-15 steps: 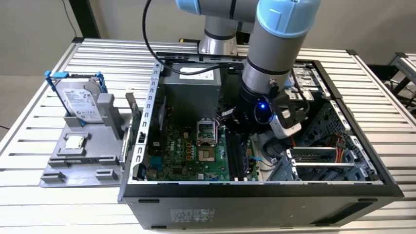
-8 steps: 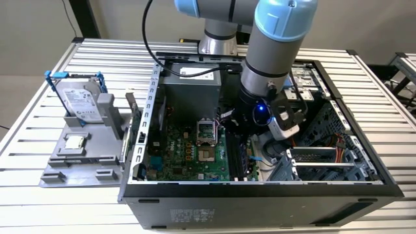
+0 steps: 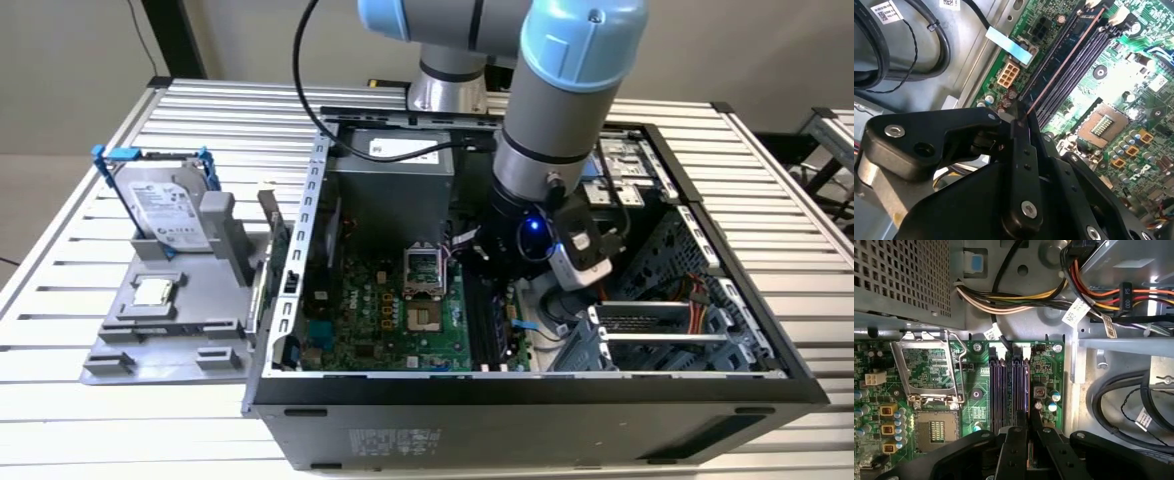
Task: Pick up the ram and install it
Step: 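Insert the ram into the slot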
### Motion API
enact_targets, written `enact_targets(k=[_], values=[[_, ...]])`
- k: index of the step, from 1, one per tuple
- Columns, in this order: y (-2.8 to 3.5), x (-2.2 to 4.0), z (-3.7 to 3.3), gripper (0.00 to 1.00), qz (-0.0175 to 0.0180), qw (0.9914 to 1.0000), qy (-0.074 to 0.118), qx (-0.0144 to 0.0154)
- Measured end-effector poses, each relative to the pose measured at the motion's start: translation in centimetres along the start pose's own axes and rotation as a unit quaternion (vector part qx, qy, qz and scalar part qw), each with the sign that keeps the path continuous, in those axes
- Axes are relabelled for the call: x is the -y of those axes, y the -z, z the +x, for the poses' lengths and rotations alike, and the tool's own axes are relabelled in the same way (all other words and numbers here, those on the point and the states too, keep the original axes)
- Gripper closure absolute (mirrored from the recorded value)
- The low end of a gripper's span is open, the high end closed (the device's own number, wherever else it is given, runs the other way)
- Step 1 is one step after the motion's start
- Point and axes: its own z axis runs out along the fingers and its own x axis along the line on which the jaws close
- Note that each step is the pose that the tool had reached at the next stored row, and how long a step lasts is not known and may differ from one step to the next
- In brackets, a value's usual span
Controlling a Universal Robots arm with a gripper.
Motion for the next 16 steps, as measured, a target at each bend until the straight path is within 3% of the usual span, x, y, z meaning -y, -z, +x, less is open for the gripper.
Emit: enact_targets(k=[2,8,9,10,12,16], values=[[-0.32,0.00,0.01,1.00,0.0008,1.00000,0.000,-0.0002],[-0.44,-0.01,0.00,1.00,0.0001,1.00000,0.000,-0.0001],[-0.58,-0.09,-0.01,1.00,-0.0023,1.00000,0.000,0.0004],[-0.56,-0.07,-0.01,0.00,-0.0014,1.00000,0.000,0.0002],[-0.23,0.00,0.00,0.00,0.0002,1.00000,0.000,-0.0003],[1.57,0.02,0.00,0.00,0.0000,1.00000,-0.001,-0.0003]])
